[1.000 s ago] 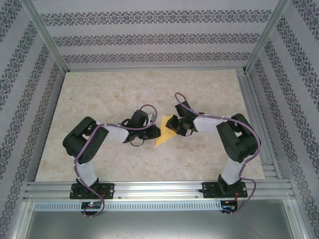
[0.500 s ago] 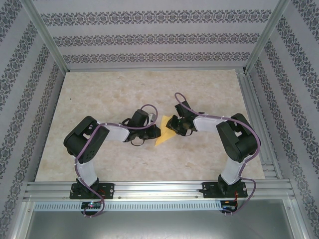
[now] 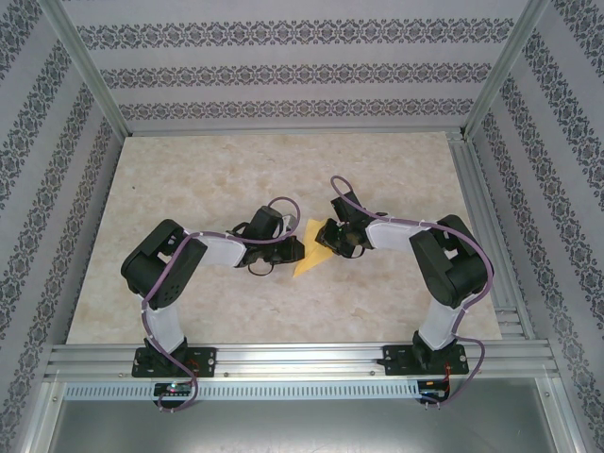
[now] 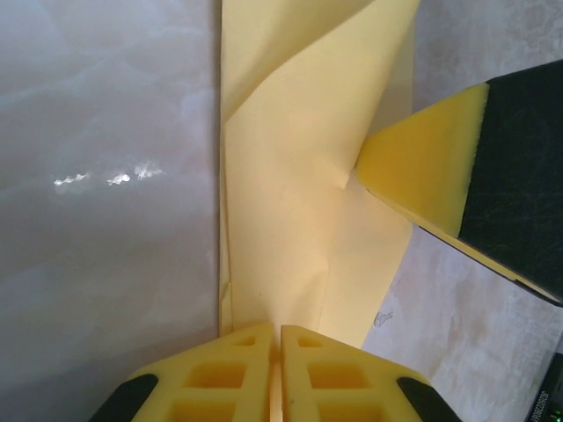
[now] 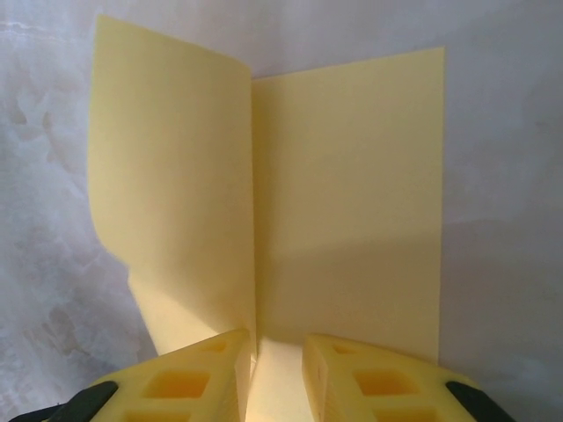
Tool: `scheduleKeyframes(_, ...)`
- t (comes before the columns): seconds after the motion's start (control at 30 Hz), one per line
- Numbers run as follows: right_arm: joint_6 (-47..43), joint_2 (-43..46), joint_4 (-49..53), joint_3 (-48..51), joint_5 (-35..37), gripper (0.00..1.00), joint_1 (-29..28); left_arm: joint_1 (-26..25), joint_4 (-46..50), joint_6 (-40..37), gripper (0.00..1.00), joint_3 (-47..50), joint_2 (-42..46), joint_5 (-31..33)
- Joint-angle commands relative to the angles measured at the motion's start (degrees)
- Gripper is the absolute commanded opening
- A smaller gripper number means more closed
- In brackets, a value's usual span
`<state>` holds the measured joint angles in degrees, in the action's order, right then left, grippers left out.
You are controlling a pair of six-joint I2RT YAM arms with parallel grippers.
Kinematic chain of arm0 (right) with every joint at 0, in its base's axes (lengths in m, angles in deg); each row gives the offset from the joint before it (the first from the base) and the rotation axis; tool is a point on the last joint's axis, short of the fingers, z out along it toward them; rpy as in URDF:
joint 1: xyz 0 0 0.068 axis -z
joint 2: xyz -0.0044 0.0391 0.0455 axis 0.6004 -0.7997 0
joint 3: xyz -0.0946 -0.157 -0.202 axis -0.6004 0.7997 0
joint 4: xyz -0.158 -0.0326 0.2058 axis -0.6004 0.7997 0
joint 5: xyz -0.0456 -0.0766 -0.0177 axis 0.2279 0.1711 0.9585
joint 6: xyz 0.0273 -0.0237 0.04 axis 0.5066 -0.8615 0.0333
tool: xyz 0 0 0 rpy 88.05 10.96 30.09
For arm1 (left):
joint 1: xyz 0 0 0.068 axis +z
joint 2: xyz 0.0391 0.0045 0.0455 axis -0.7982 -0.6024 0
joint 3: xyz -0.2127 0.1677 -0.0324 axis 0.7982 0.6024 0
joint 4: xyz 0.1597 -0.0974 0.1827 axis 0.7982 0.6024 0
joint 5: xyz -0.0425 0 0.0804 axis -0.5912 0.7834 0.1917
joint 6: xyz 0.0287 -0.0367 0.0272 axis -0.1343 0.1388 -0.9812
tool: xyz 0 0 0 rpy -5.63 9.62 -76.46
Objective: Fold a paper plane with a square sheet of paper (pick it up from the middle)
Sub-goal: Fourth fold the wing at the center of the table.
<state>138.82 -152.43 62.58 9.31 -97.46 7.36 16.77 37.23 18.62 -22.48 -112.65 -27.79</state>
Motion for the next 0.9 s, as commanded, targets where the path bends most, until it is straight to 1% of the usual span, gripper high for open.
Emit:
scheduleKeyframes(0.0, -0.9, -2.9, 4.9, 3.6, 3.9, 0.28, 0.2, -0.6, 4.1, -2.6, 0.11, -0.8, -1.2, 0.4)
scheduleKeyframes(0.2, -3.6, 5.9, -1.0, 3.1, -1.0, 0.32, 0.7, -0.6, 6.0, -3.9, 0.11, -1.4, -2.1, 0.0)
scheduleKeyframes(0.3, -6.5, 9.4, -2.5, 2.6, -3.3, 0.30, 0.8, -0.6, 6.8, -4.3, 0.10, -1.9, -2.8, -0.2)
scheduleKeyframes(0.37, -8.0, 10.0, -2.9, 2.1, -5.0, 0.28, 0.6, -0.6, 7.0, -4.4, 0.10, -2.2, -3.1, -0.2)
scheduleKeyframes(0.63, -10.5, 3.6, -2.3, -2.2, -8.8, 0.16, -1.5, -0.6, 7.8, -4.7, 0.09, -2.8, -3.6, -0.5)
scheduleKeyframes(0.73, -10.8, 1.2, -2.4, -3.4, -10.0, 0.13, -2.2, -0.6, 8.0, -4.7, 0.09, -2.9, -3.6, -0.5)
scheduleKeyframes(0.87, -10.4, -0.6, -2.3, -3.5, -9.7, 0.12, -2.1, -0.6, 8.1, -4.7, 0.09, -2.9, -3.6, -0.6)
